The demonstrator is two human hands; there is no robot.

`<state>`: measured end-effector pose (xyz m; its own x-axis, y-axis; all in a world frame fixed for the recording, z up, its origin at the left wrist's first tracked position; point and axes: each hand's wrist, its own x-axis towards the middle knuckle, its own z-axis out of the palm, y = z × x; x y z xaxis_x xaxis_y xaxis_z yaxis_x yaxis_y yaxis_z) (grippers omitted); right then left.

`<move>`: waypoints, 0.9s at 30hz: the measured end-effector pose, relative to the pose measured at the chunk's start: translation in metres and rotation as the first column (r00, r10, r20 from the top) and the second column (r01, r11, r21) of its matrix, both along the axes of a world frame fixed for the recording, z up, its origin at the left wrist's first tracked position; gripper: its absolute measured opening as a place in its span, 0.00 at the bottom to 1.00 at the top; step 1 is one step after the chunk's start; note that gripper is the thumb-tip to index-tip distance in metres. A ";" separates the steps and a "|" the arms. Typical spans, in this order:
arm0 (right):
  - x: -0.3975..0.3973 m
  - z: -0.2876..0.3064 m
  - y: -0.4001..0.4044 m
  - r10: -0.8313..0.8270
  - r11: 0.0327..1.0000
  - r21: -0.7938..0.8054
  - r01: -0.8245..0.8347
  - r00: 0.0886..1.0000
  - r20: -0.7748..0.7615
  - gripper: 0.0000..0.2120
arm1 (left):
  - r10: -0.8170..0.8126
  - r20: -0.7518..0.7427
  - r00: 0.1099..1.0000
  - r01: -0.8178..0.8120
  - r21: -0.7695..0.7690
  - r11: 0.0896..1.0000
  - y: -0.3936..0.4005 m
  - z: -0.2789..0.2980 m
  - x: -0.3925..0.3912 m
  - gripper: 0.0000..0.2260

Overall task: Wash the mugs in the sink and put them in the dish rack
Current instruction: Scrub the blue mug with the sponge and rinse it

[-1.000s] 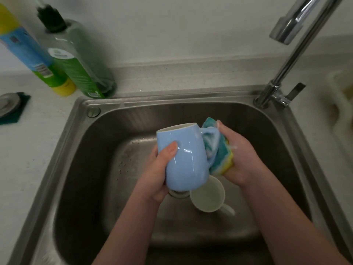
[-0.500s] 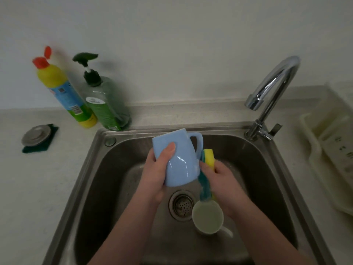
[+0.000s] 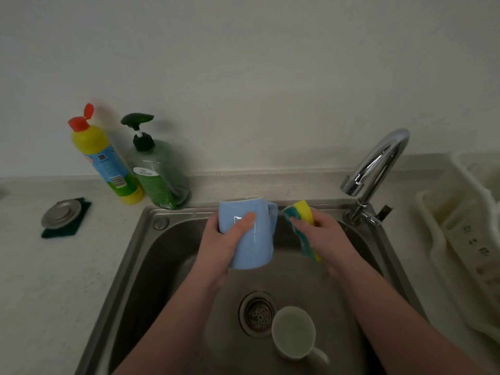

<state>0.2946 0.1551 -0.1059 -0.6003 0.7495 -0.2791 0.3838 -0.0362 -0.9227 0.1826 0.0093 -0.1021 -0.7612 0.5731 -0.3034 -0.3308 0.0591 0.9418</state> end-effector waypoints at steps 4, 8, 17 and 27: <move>-0.005 -0.011 0.027 -0.186 0.941 -0.306 0.142 0.975 -0.119 0.08 | -0.005 -0.030 1.000 0.005 0.002 1.000 0.007 0.004 -0.005 0.26; -0.010 -0.021 0.050 -0.372 0.793 -0.559 0.244 0.919 -0.127 0.15 | -0.002 -0.064 0.998 0.001 -0.013 1.000 0.014 0.005 -0.007 0.33; -0.027 -0.029 0.079 -0.433 0.669 -0.689 0.281 0.900 -0.053 0.05 | 0.037 -0.080 0.996 -0.040 -0.033 0.999 0.026 0.013 -0.004 0.29; -0.037 -0.041 0.102 -0.643 0.556 -0.762 0.331 0.753 -0.142 0.18 | 0.039 -0.100 0.994 -0.048 -0.080 0.996 0.039 0.017 -0.001 0.31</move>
